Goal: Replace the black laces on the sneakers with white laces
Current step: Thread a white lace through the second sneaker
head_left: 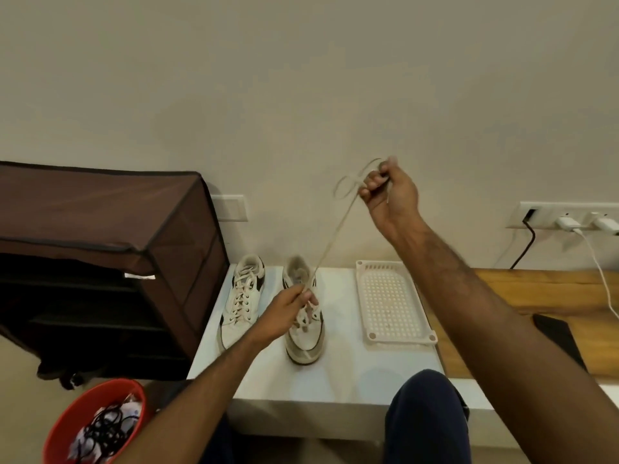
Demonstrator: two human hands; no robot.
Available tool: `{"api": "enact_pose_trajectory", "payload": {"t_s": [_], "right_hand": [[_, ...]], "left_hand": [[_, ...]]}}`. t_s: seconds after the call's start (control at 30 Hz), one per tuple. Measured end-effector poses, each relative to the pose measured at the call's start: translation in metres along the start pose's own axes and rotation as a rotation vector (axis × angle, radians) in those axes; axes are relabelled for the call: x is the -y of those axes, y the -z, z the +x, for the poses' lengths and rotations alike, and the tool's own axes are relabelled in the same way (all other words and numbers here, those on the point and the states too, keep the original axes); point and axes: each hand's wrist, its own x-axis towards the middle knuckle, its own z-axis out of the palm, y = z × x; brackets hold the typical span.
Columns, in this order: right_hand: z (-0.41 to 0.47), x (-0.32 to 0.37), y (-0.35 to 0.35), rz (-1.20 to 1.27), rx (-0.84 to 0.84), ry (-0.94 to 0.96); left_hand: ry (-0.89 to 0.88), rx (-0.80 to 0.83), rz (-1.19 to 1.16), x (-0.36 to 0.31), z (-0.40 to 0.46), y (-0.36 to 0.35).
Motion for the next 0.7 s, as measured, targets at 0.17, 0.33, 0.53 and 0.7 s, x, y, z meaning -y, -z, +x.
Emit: {"api": "enact_pose_trajectory", "payload": {"t_s": [0.17,0.33,0.53,0.7], "right_hand": [[0.013,-0.005,0.047,-0.003,-0.238,0.18],[-0.015,-0.061,0.065,-0.619,-0.049,-0.094],[-0.051,-0.128,0.079,-1.151,0.423,-0.268],[-0.045,-0.126,0.076,-1.452,0.493,-0.181]], "left_hand": [[0.202,-0.131,0.152,0.049,-0.025,0.035],[0.047,-0.222,0.118,0.031,-0.021,0.04],[-0.156,-0.232,0.281,-0.008,-0.008,0.029],[-0.186,-0.219,0.437,-0.004,-0.009,0.036]]}}
